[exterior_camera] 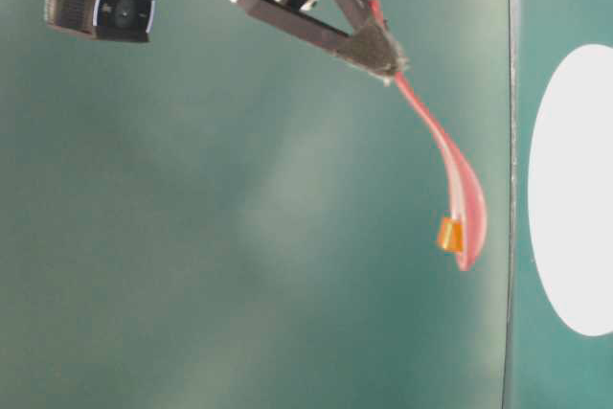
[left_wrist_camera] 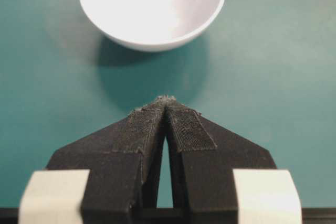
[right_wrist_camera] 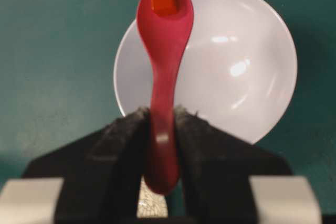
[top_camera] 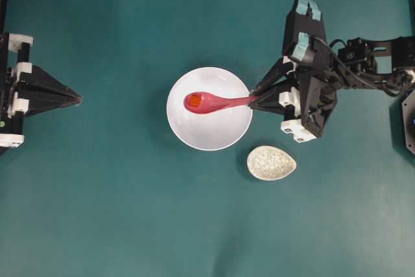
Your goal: Grip the spoon and scoop the red block from the bowl with right arm.
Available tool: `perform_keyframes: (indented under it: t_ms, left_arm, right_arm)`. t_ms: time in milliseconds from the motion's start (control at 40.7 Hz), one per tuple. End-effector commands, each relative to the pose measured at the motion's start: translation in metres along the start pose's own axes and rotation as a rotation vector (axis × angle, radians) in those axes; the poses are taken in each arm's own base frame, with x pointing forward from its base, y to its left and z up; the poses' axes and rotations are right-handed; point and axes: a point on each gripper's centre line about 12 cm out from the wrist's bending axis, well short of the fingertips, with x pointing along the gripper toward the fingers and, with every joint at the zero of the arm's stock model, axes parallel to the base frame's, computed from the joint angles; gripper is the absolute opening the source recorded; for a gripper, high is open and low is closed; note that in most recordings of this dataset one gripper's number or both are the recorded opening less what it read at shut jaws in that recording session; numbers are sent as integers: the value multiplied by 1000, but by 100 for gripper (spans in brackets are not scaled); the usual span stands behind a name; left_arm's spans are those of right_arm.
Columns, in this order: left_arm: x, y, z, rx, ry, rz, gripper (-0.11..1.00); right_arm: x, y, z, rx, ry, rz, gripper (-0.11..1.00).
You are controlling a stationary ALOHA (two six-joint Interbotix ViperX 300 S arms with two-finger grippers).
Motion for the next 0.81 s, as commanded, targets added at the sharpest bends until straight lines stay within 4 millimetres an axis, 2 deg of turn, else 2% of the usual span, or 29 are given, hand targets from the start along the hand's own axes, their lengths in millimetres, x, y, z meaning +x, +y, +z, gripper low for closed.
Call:
perform_keyframes:
  t_ms: [0,515,785]
  left_arm:
    - [-1,0,12,1,-29,0,0]
    - [-6,0,11,-2,-6,1,0]
    - [-6,0,12,15,-3,3,0]
  right_arm:
    - [-11,8,16,-5,-47,22,25]
    - [-28,3,19,-26,-88,12,25]
    - [-28,3,19,-24,-91,12,25]
